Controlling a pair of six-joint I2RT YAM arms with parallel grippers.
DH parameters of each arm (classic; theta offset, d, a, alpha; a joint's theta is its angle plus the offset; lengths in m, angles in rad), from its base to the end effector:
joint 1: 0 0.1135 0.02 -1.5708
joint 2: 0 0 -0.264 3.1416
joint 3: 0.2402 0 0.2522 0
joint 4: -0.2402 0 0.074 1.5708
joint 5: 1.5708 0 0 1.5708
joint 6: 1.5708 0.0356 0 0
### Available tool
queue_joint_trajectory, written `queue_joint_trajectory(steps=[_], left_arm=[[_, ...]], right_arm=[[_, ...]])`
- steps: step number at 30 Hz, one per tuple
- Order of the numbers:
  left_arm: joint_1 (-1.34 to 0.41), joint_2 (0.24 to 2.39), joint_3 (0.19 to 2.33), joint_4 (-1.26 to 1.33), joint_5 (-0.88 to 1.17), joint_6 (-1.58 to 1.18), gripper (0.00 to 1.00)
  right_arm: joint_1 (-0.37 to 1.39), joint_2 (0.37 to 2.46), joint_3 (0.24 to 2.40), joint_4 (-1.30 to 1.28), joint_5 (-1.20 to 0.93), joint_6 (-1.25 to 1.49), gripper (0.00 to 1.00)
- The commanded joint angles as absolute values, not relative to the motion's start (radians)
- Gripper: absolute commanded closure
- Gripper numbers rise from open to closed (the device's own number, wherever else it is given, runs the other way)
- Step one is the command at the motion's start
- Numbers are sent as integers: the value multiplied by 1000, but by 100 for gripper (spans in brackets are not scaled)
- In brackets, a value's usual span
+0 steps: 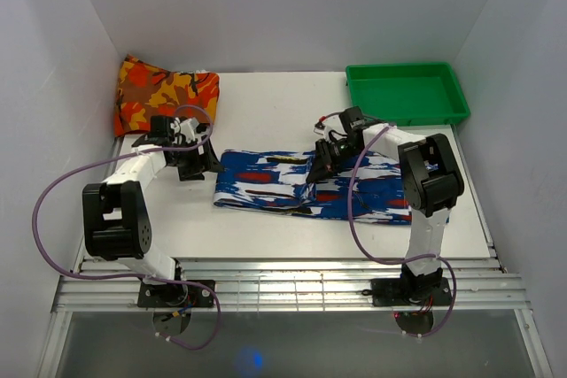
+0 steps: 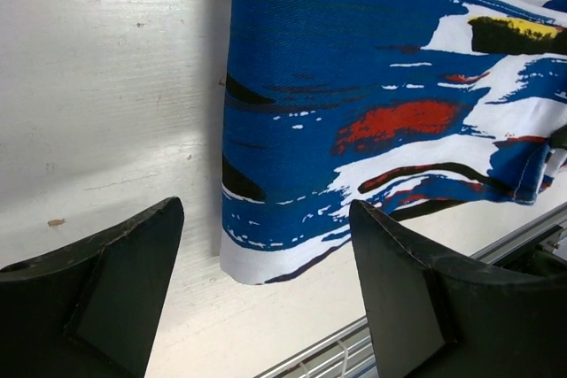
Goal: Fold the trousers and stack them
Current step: Fold the trousers
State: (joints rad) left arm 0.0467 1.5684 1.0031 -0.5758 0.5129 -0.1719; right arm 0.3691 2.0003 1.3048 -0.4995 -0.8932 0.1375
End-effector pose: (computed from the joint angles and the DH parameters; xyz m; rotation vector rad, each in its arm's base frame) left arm 0.3026 -0.0033 0.2015 -0.1386 2.6563 -0.7313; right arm 0.3554 0.1672 0.1530 -0.5535 2.6410 1.3738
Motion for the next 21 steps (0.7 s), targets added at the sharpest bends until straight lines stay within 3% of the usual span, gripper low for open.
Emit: queue_joint_trajectory(steps=[1,9,14,17,18,21], left_arm=[[52,1574,1005,-581,535,-153,14],[52,1605,1005,-569,627,-123,18],[52,1496,953,-497,883,-72,26],[52,1439,904,-402,1038,-119,40],[52,1445,899,-387,1075,-133,49],[52,1520,875,-361,1150,-189,59]], right_arm=[[370,1934,1272,-525,-925,147,92],[341,2017,1261,-540,-822,80,92],[341,2040,1250,-526,-707,40,92],[341,2054,1250,-515,-666,37,92],[341,2060,1250,-515,-661,34,92],[341,2062,1244,-512,-652,31,92]])
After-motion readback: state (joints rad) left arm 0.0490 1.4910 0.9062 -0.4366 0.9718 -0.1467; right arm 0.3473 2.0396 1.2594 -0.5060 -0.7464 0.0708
